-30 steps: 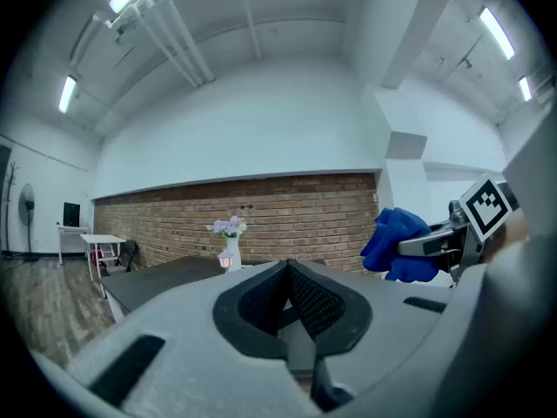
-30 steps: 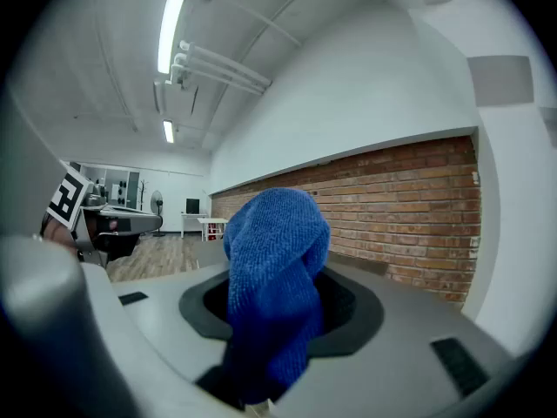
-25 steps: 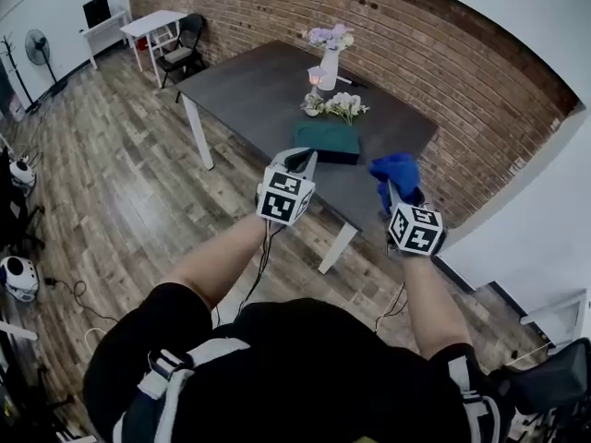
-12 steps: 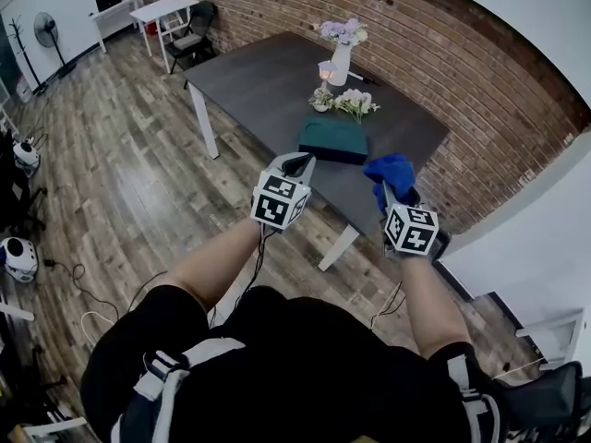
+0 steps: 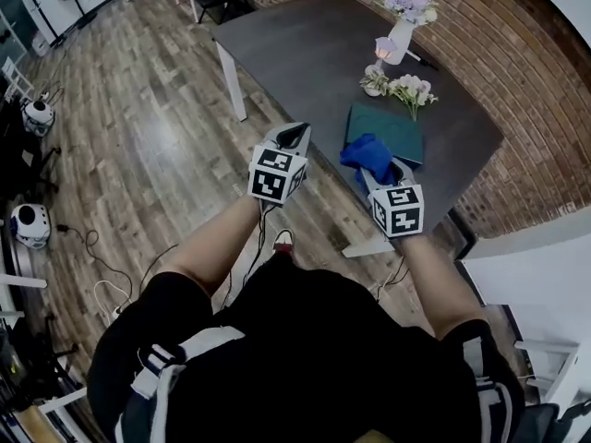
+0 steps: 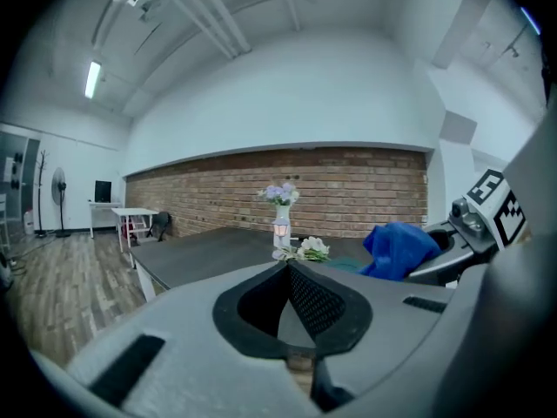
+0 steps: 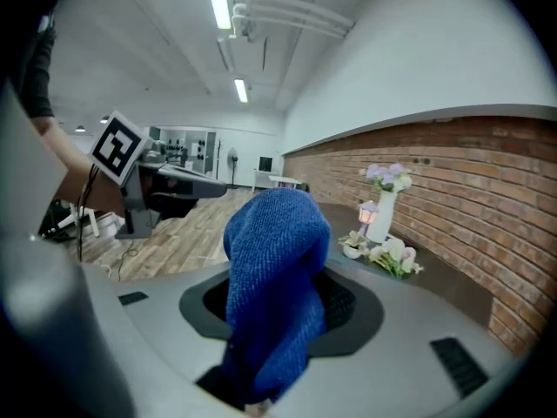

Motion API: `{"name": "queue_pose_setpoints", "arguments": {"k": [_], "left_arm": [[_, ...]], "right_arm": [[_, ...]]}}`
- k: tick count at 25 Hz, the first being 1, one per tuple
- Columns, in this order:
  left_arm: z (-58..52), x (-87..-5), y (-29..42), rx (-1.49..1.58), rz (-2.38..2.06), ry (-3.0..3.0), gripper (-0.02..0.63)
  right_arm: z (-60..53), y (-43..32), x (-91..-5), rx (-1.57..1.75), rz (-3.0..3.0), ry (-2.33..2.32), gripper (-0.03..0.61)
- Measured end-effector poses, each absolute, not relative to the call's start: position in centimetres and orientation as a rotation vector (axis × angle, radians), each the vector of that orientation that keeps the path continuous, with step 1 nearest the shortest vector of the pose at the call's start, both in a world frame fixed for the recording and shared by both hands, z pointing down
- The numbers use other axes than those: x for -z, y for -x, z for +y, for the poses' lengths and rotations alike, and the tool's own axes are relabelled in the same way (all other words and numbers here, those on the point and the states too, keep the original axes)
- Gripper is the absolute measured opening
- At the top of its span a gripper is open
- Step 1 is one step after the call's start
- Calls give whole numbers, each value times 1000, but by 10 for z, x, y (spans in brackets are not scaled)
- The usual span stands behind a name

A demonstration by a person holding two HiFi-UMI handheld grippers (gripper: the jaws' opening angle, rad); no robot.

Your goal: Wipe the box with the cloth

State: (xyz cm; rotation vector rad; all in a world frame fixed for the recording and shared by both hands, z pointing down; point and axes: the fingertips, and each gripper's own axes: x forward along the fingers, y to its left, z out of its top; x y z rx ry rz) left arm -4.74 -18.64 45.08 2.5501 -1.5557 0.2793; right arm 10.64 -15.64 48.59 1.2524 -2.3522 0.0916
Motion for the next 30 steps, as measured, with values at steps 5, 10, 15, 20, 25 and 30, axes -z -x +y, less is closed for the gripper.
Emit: {"name": "queue_pose_setpoints", "arguments": {"k": [5,10,15,20,25,30], "left_arm": [[-271,-455,85,-280,-1498,-2548,8],[-323,-458,110,-257,-1445,-2540,8],[-337,-464,121,-167,-1424,-2492,8],[-345,-470,150,-190,-1525,-2395,8],[-350,-464,173,-235,-1639,-2326,8],[-349,-458,153,-290,-1649,-2342,8]], "right_arm": [[-218,-43,-532,-167,-2254,-1073,178],[-273,-17,-564,-222,-2164,-1003,178],[-312,-16,-586,-211,-2080,-912,178],[-384,-22,-584,-212,-2062,-944,178],[-447,-34,-576,-181,-2031,-1006,178],[-472,-62,-577,-181,-2002,-1039,178]]}}
